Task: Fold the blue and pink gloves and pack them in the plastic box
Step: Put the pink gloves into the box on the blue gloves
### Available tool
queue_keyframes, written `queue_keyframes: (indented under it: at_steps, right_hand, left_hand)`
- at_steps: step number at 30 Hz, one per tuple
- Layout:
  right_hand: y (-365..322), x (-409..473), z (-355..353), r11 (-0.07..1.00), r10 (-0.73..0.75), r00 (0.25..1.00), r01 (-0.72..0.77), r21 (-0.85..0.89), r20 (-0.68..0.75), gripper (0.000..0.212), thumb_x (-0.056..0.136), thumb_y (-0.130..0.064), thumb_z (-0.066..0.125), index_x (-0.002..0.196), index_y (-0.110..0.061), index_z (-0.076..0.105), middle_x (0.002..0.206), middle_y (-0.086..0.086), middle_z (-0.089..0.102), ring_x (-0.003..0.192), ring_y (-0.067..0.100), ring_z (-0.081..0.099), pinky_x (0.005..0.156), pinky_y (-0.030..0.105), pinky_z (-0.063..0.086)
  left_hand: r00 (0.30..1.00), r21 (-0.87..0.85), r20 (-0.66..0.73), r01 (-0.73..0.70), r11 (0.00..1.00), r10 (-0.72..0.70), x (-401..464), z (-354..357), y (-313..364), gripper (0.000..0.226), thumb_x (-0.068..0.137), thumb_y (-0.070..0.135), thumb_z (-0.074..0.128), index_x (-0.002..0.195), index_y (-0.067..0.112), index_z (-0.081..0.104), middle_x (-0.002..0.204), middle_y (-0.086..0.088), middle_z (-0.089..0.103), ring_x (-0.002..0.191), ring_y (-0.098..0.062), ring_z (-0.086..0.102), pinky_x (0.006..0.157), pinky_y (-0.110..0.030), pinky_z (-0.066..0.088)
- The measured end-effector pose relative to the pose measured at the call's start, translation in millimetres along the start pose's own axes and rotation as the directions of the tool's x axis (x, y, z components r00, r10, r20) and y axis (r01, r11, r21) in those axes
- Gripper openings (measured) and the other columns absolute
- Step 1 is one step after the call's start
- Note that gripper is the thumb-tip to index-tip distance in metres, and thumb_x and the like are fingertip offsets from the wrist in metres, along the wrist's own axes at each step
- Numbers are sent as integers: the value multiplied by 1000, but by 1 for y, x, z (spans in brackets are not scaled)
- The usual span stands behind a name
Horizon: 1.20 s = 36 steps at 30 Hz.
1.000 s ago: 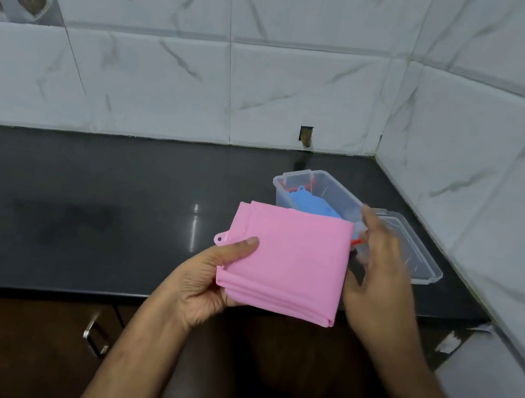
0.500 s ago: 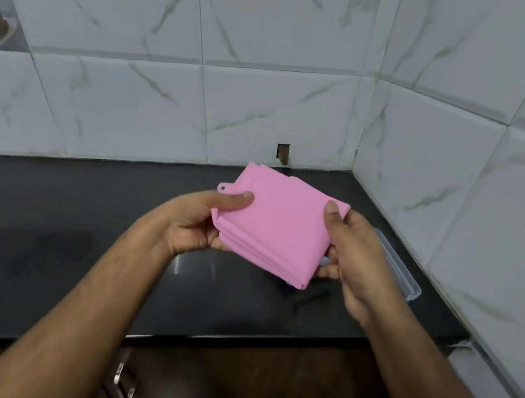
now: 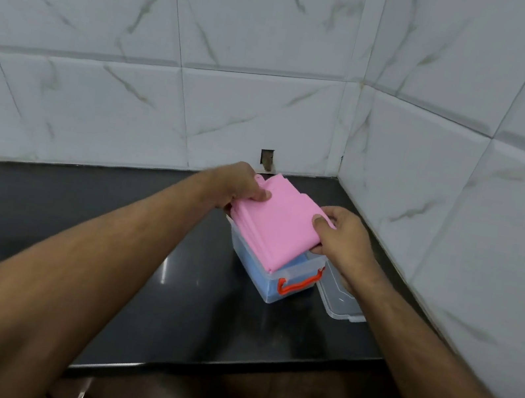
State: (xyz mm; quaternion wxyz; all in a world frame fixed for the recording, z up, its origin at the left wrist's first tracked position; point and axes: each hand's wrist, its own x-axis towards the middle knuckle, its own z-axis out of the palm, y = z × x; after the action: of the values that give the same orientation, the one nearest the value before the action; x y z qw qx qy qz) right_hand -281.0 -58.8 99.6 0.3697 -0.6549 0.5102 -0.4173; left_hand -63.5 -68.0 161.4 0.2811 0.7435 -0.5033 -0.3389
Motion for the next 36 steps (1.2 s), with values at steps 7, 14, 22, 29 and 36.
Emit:
queue_keyframes:
  at_steps: [7,14,22,29,36]
  right_hand:
    - [17,7,-3,976,-44,999,38,-216,-21,27,102,-22,54,126,-12,62,116,4,69,101,17,63,86,36,55]
    - [12,16,6,822,-104,992,128,-556,74,26,107,-25,45,114,-10,64,106,6,70,87,15,59,75,30,46]
    - [5,13,8,824,-51,988,124,-553,145,25,108,-22,42,118,-14,63,112,6,67,94,17,58,80,30,45]
    - [-7,6,11,871,-117,970,204,-447,215,43,90,-57,66,108,-20,53,99,-2,64,86,15,63,61,25,43]
    - [-19,9,9,855,-115,928,275,-440,356,48,97,-48,61,136,-20,57,129,2,66,113,21,64,96,45,55]
  left_hand:
    - [969,22,-23,-247,969,248,19,22,-27,35,93,26,76,112,-3,68,105,-16,71,95,-32,68,79,-43,57]
    - [984,93,68,-172,981,166,18,20,-50,43,94,37,74,110,-3,67,112,-20,72,96,-30,70,83,-48,61]
    - [974,-176,212,-39,984,77,-12,10,-72,44,89,39,78,114,4,71,107,-12,78,91,-24,76,78,-42,64]
    - [961,-349,100,-207,914,256,-31,22,-85,47,93,34,74,126,4,61,120,-17,73,112,-35,71,100,-53,56]
    - [956,-294,84,-246,924,281,-40,24,-84,38,94,36,71,120,9,65,115,-9,75,105,-26,74,98,-48,59]
